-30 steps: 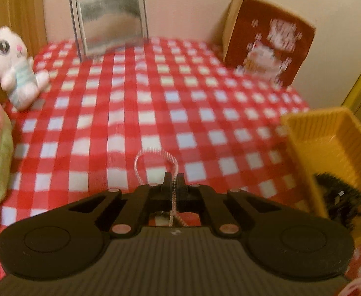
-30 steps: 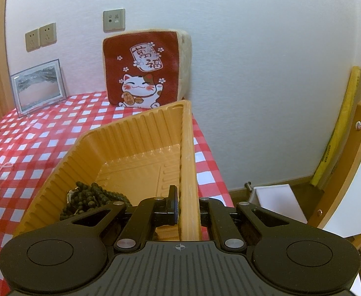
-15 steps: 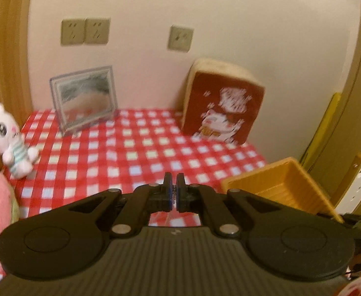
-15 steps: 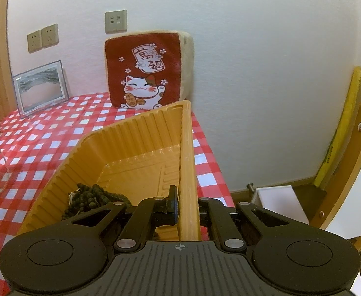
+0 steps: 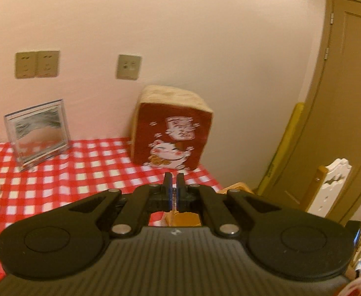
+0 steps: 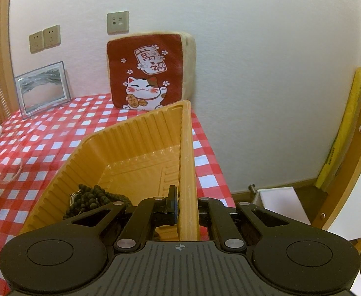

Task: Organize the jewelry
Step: 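Lift the pearl strand with the left tool and carry it into the tray, then open the left tool to drop the pearl strand in the tray, then reach the left tool to the small dark bead bracelet and grasp it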

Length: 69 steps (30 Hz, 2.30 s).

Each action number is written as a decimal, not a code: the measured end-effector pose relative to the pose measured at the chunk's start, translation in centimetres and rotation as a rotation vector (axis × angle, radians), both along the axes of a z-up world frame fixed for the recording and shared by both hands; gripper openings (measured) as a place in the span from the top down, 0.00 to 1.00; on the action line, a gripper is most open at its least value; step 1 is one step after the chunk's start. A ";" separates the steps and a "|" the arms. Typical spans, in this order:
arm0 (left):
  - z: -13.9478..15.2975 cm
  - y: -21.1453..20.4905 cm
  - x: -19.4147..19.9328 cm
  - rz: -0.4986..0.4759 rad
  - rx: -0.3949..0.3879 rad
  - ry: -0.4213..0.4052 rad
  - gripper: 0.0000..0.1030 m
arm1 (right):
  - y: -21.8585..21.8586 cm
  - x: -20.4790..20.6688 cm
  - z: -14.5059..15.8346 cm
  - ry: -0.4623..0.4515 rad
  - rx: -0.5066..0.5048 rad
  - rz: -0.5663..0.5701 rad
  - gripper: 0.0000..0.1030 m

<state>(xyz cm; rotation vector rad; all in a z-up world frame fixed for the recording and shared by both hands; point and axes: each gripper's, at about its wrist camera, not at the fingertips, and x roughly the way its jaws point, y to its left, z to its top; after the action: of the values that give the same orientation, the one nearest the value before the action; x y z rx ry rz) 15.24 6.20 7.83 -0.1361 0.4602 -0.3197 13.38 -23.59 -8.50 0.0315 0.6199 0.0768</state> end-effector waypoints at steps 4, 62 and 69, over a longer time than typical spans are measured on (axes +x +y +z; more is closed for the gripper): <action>0.5 -2.2 1.2 -0.045 -0.020 -0.020 0.99 | 0.0 0.0 0.0 -0.002 0.002 0.001 0.95; -15.0 -0.8 -1.6 0.190 0.072 0.327 0.80 | 0.2 0.0 0.4 -0.007 -0.007 -0.004 0.95; -16.8 4.0 -3.3 0.305 0.152 0.366 0.80 | 0.4 0.1 0.6 -0.010 -0.010 -0.004 0.95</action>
<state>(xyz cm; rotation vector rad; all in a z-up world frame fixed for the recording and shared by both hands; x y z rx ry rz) 11.98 10.16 -8.95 -0.1149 0.8127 0.0438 13.49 -23.23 -7.91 0.0225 0.6097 0.0701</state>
